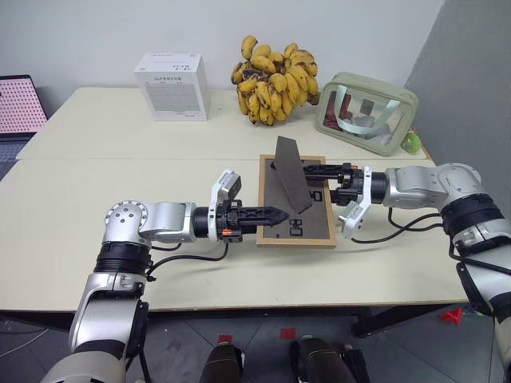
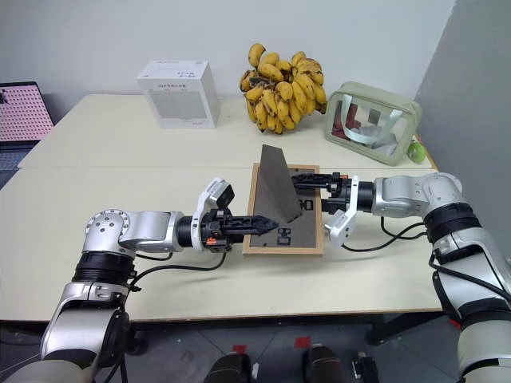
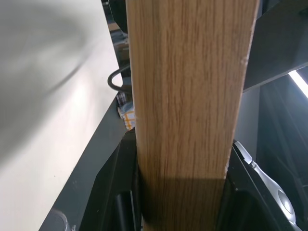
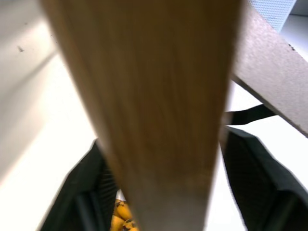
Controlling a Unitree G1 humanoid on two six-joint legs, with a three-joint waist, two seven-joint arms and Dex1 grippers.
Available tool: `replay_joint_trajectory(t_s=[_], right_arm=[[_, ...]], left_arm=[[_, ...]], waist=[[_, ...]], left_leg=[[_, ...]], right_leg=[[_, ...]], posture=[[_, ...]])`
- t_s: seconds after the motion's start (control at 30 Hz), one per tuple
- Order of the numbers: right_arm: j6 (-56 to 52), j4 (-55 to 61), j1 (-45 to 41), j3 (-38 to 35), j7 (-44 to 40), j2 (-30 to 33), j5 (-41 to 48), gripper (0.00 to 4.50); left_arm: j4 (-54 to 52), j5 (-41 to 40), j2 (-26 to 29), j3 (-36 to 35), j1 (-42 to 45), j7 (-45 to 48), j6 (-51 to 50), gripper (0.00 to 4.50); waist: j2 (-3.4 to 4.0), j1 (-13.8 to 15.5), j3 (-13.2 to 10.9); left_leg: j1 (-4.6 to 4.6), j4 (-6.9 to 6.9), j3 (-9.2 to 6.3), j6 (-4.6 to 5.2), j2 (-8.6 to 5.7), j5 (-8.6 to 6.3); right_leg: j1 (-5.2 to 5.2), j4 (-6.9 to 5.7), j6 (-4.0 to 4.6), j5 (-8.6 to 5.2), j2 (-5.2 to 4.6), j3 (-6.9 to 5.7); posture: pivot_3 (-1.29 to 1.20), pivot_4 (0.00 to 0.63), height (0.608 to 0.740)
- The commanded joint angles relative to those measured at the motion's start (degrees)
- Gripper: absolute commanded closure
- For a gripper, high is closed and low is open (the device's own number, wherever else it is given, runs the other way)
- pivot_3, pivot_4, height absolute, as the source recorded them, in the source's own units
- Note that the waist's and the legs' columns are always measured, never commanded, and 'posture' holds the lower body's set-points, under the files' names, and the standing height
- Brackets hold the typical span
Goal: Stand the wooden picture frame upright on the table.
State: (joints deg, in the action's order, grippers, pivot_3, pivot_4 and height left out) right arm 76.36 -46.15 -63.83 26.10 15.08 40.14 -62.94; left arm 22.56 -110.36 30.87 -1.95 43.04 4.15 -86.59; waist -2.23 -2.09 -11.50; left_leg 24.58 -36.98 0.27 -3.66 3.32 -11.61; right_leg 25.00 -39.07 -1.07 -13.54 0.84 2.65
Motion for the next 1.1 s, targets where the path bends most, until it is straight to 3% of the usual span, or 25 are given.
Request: replay_joint_trajectory(t_s=[0.03, 0.13, 0.2, 0.27, 0.4, 0.63, 0.77, 0.83, 0.93, 1.03, 1.1], right_arm=[[0.9, 0.7, -2.0, 0.1, 5.1, 2.1, -0.6, 2.43], [1.4, 0.5, -2.4, 0.6, 7.3, 2.7, -1.1, 3.09], [1.7, 0.6, -2.7, 0.8, 8.7, 2.9, -1.2, 3.19], [2.1, 0.6, -2.9, 1.1, 9.3, 3.0, -1.0, 3.19], [2.8, -0.3, -3.0, 1.9, 9.5, 3.3, -0.4, 3.21], [4.6, -3.5, -1.3, 3.3, 7.3, 4.6, 0.5, 3.21], [5.2, -11.1, -2.0, 4.5, 2.3, 2.7, 4.8, 3.21], [6.5, -20.2, -3.4, 3.5, -6.2, -1.1, 13.1, 3.21], [-3.3, -29.9, -3.8, -7.9, -39.6, -12.2, 37.5, 3.21], [-30.2, -21.9, -2.2, -18.1, -70.0, -20.4, 60.3, 3.21], [-47.2, -17.4, -2.3, -22.0, -78.0, -23.5, 67.4, 3.21]], left_arm=[[-2.3, -2.6, 0.5, -0.4, -0.1, 0.4, 1.5, 3.21], [-3.5, -2.6, 0.8, -0.3, -0.7, 0.8, 1.8, 3.21], [-4.5, -2.6, 1.0, -0.1, -1.3, 1.2, 2.0, 3.21], [-6.7, -2.6, 1.8, 0.4, -2.3, 0.9, 2.8, 2.51], [-9.1, -2.6, 2.7, -0.1, -3.3, 1.2, 5.1, 1.67], [-1.9, -2.2, 6.1, -6.0, -0.2, -1.0, 11.9, 0.19], [-3.9, 0.0, 9.4, -9.7, -0.7, -0.9, 14.2, 0.0], [-10.1, 7.1, 12.8, -11.0, -1.5, 2.3, 15.1, 0.0], [-26.4, 29.1, 23.4, -7.7, -5.2, 11.6, 22.3, 0.0], [-35.2, 41.3, 28.6, -8.0, -12.1, 19.6, 30.2, 0.0], [-39.1, 47.2, 29.8, -9.7, -17.2, 22.6, 34.9, 0.0]], waist=[[0.0, 0.2, 0.0], [0.0, 0.2, 0.0], [-0.01, 0.2, 0.0], [-0.01, 0.2, 0.0], [-0.01, 0.2, 0.0], [-0.01, 0.2, 0.0], [-0.01, 0.1, 0.0], [-0.05, -0.1, 0.0], [-0.5, -1.7, -0.2], [-0.35, -2.2, -0.2], [-0.25, -1.9, -0.2]], left_leg=[[-0.03, -0.01, -0.03, 0.0, 0.0, 0.0], [-0.03, -0.01, -0.05, 0.01, -0.03, 0.01], [-0.04, 0.0, -0.06, 0.01, -0.04, 0.01], [-0.04, 0.0, -0.07, 0.02, -0.04, 0.01], [-0.05, 0.01, -0.09, 0.02, -0.04, 0.01], [-0.13, -0.01, -0.11, 0.08, -0.05, 0.05], [-0.15, 0.0, -0.08, 0.09, -0.05, 0.05], [-0.18, 0.02, -0.06, 0.09, -0.05, 0.05], [-0.46, 0.08, -0.04, 0.09, -0.02, 0.05], [-0.95, 0.25, -0.04, 0.09, 0.17, 0.04], [-1.05, 0.26, -0.04, 0.08, 0.23, 0.05]], right_leg=[[-0.05, 0.01, 0.0, 0.0, 0.0, -0.03], [-0.07, 0.02, 0.0, 0.0, -0.01, -0.04], [-0.08, 0.02, 0.0, 0.0, -0.01, -0.03], [-0.08, 0.02, 0.0, 0.0, -0.01, -0.03], [-0.09, 0.02, 0.0, 0.0, -0.01, -0.02], [-0.21, 0.02, 0.01, 0.01, -0.01, -0.08], [-0.22, 0.03, 0.02, 0.02, -0.02, -0.05], [-0.28, 0.07, 0.02, 0.02, -0.02, -0.05], [-0.6, 0.15, 0.03, 0.02, -0.01, -0.06], [-1.01, 0.18, 0.1, 0.05, 0.08, -0.11], [-1.08, 0.08, 0.16, 0.01, 0.03, -0.2]], posture=[[0.0, 0.15, 0.74], [0.0, 0.15, 0.74], [0.0, 0.15, 0.74], [0.0, 0.15, 0.74], [0.0, 0.15, 0.74], [0.0, 0.15, 0.74], [0.0, 0.15, 0.74], [0.0, 0.15, 0.74], [0.0, 0.15, 0.74], [0.0, 0.15, 0.74], [0.0, 0.15, 0.74]])
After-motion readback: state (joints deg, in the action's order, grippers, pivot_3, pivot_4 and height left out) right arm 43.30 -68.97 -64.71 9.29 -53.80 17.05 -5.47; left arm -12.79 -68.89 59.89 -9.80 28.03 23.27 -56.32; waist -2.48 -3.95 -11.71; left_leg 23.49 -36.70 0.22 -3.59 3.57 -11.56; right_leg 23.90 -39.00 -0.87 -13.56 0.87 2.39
